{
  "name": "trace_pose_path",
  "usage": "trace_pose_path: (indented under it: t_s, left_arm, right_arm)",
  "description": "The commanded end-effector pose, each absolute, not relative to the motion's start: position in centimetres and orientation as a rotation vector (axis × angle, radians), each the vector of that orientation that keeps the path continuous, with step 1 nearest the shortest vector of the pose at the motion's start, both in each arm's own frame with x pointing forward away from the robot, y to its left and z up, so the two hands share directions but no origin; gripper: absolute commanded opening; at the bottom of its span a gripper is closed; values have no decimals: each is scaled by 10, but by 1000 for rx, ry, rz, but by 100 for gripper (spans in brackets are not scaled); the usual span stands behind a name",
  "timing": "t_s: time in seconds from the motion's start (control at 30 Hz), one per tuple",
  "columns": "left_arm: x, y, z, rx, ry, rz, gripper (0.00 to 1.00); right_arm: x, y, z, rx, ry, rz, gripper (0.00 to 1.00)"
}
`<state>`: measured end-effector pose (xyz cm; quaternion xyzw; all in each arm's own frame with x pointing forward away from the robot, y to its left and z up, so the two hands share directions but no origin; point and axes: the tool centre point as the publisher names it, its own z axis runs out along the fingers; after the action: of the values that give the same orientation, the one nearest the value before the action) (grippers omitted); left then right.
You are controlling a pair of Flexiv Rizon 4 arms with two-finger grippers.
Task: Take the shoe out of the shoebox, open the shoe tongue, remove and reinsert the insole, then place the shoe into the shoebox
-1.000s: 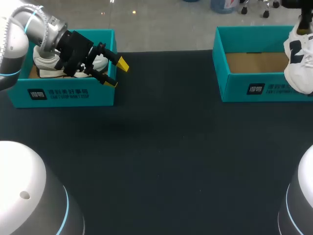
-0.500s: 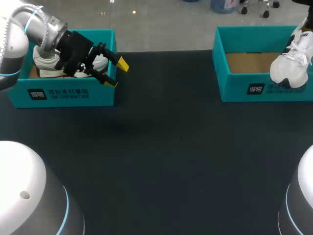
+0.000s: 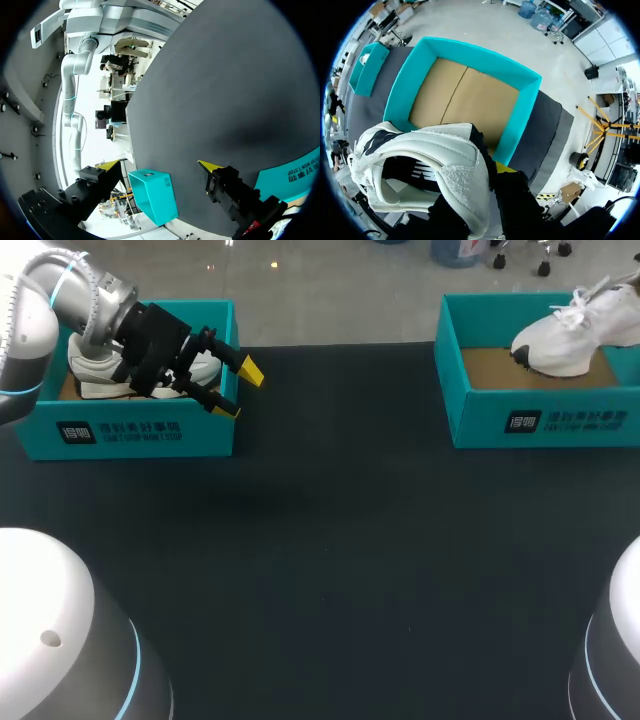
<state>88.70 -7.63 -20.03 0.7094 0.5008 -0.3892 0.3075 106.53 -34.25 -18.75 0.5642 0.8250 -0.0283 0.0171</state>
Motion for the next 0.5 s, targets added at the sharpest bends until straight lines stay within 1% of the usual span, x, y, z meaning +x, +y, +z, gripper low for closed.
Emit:
trace_pose_path:
  t_s: [0.03,0.23,0.5]
  left_arm:
    - [887,-76,-200,1879,1326,-1027,100]
    - [887,-76,-200,1879,1326,-1027,100]
    - [887,-76,-200,1879,1326,-1027,100]
  right_arm:
    - [1051,-342,-190,2026,2260,14,0]
    - [1046,-338,-194,2163,2044,0,0]
    - [1041,-335,-203,2217,1977,-74,0]
